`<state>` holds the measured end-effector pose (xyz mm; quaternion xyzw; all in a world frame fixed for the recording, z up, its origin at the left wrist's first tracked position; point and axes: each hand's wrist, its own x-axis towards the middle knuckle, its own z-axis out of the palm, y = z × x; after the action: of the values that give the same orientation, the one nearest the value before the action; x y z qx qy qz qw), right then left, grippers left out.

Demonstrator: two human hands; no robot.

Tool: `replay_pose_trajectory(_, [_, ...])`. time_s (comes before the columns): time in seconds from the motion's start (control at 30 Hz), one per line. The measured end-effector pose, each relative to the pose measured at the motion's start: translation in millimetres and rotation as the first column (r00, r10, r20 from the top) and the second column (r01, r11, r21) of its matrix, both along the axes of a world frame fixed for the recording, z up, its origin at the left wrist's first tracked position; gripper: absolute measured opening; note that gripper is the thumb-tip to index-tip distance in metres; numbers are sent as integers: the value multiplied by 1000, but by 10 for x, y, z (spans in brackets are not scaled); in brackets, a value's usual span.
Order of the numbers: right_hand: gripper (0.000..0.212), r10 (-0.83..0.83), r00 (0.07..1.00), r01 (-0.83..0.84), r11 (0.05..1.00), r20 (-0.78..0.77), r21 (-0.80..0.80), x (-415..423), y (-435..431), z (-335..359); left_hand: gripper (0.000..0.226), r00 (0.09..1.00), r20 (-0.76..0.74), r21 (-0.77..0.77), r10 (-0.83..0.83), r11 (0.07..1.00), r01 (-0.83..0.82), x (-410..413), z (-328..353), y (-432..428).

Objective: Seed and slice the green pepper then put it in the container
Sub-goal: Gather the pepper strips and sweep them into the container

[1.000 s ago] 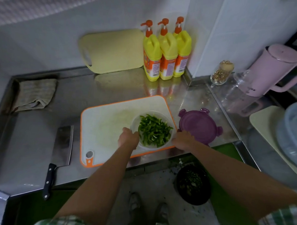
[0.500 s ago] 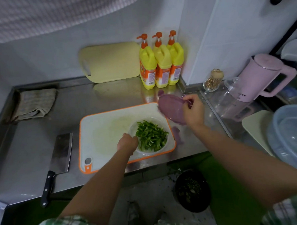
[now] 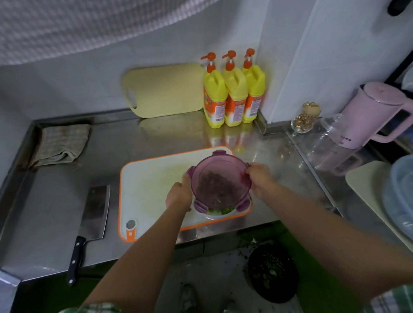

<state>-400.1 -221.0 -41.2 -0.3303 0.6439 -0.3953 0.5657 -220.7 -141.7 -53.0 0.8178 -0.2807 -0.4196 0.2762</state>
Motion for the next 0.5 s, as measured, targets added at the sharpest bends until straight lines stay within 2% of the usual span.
replay_pose_trajectory(0.07, [34, 58, 992, -56, 998, -110, 22, 32, 24, -164, 60, 998, 33, 11, -60, 998, 59, -9, 14, 13])
replay_pose_trajectory(0.17, [11, 156, 927, -161, 987, -341, 13, 111, 21, -300, 45, 991, 78, 41, -106, 994, 103, -4, -16, 33])
replay_pose_trajectory(0.27, [53, 233, 820, -242, 969, -523, 52, 149, -40, -394, 41, 994, 65, 50, -88, 995, 85, 16, -8, 41])
replay_pose_trajectory(0.33, [71, 277, 724, -287, 954, -631, 90, 85, -121, -550, 42, 996, 36, 52, -84, 995, 82, 35, -30, 28])
replay_pose_trajectory(0.37, [74, 306, 702, -295, 947, -643, 129, 59, -103, -515, 44, 996, 29, 53, -86, 995, 85, 41, -32, 27])
replay_pose_trajectory(0.5, [47, 364, 819, -295, 930, -444, 220, -117, -127, -617, 53, 993, 32, 58, -113, 992, 112, 9, -37, 26])
